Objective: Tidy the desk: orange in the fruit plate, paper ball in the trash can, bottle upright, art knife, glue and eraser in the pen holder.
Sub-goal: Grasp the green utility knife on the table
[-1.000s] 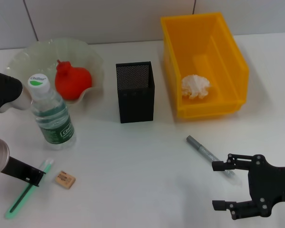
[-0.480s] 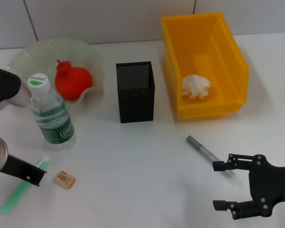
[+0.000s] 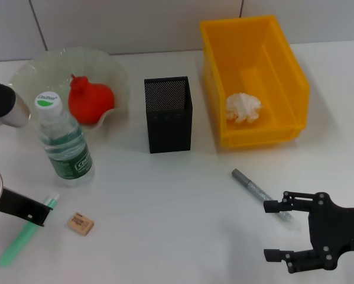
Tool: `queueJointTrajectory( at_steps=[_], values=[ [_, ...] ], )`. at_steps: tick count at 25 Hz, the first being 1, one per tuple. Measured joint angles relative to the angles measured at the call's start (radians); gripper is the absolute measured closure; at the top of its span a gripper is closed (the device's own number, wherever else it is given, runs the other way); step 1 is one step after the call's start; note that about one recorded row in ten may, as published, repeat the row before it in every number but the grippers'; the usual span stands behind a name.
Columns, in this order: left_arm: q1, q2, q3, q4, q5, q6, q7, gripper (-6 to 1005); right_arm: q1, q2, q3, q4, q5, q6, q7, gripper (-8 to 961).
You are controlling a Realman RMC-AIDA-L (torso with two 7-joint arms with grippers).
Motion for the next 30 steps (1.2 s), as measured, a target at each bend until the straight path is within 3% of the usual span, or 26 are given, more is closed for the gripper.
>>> queueJointTrajectory(
  at_steps=[11,14,19,25,30],
  values=[
    [-0.002,-0.003,0.010,-0.042,0.025,-0.034,-0.001,842,0.006,0.000,0.000,0.000,0.000,0.002,0.003,135],
    [-0.005,-0.003,0.007,-0.051,0.025,-0.038,-0.001,619,0.008,0.000,0.000,0.000,0.000,0.002,0.004,135],
    [-0.017,0.001,0.005,-0.087,0.032,-0.045,-0.001,383,0.009,0.000,0.000,0.000,0.000,0.002,0.005,135],
    [-0.032,0.002,0.005,-0.116,0.037,-0.046,-0.001,334,0.011,0.001,0.000,0.000,0.000,0.002,0.005,135],
    [-0.036,0.002,0.005,-0.120,0.038,-0.046,-0.001,372,0.011,0.002,0.000,0.000,0.000,0.002,0.005,135]
  ],
)
